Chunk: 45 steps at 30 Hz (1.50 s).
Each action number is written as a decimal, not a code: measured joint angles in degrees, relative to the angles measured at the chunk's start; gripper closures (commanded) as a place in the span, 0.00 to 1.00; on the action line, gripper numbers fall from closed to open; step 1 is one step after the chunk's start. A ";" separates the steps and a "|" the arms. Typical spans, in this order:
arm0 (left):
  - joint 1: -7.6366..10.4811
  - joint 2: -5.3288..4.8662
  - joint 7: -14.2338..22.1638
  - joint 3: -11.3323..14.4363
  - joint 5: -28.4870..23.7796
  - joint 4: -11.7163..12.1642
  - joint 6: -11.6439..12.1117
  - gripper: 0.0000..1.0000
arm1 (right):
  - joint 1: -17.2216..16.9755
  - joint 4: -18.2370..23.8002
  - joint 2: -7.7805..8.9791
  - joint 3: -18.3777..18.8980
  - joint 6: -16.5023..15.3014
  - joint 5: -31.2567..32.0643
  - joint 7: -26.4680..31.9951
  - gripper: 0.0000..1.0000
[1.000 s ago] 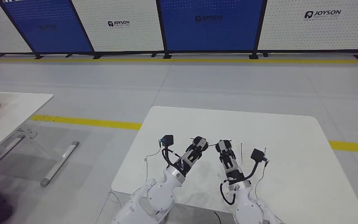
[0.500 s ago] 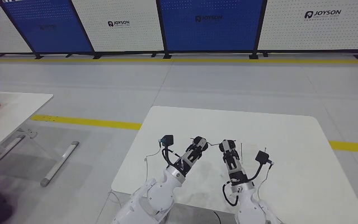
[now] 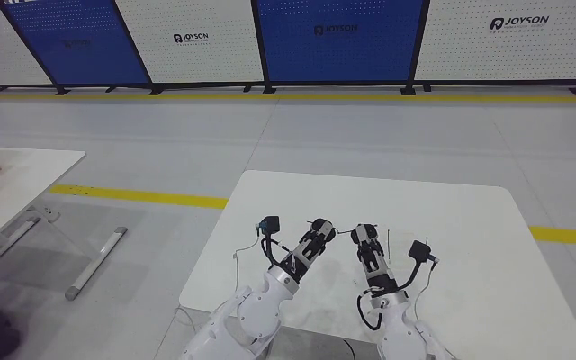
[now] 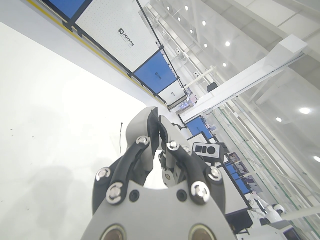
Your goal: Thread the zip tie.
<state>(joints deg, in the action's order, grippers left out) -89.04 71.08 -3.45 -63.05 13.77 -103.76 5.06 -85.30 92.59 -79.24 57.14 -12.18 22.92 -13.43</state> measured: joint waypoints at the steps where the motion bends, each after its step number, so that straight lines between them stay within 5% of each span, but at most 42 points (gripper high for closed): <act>1: 0.02 0.02 -0.08 0.00 -0.02 0.02 0.01 1.00 | -0.05 0.00 -0.02 0.07 -0.09 0.07 0.09 1.00; 8: 0.06 0.10 -0.21 -0.12 0.01 0.12 0.13 1.00 | -0.26 0.12 -0.19 0.40 0.03 0.62 0.35 0.88; 18: -0.04 0.10 0.05 -0.72 0.11 0.47 0.46 1.00 | -0.40 0.00 -0.51 0.35 0.32 1.90 0.02 0.89; 26: -0.03 0.14 0.17 -1.07 0.03 0.38 0.45 1.00 | -0.23 -0.44 -0.82 -0.09 0.89 3.01 0.51 0.80; 35: -0.02 0.14 0.44 -1.68 -0.15 0.53 0.73 1.00 | -0.05 -0.55 -1.12 -0.48 1.79 4.53 1.01 0.85; 40: 0.05 0.17 0.54 -1.79 -0.10 0.46 0.77 1.00 | 0.10 -0.64 -1.31 -0.69 2.17 4.93 1.28 1.00; 45: 0.21 0.21 0.78 -1.90 -0.15 0.56 0.69 1.00 | 0.44 -0.67 -1.55 -0.71 2.44 4.62 1.12 1.00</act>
<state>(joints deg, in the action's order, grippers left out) -88.84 71.29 -2.67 -64.95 13.62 -103.20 5.75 -84.86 91.92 -80.79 56.43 -9.74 27.54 -12.31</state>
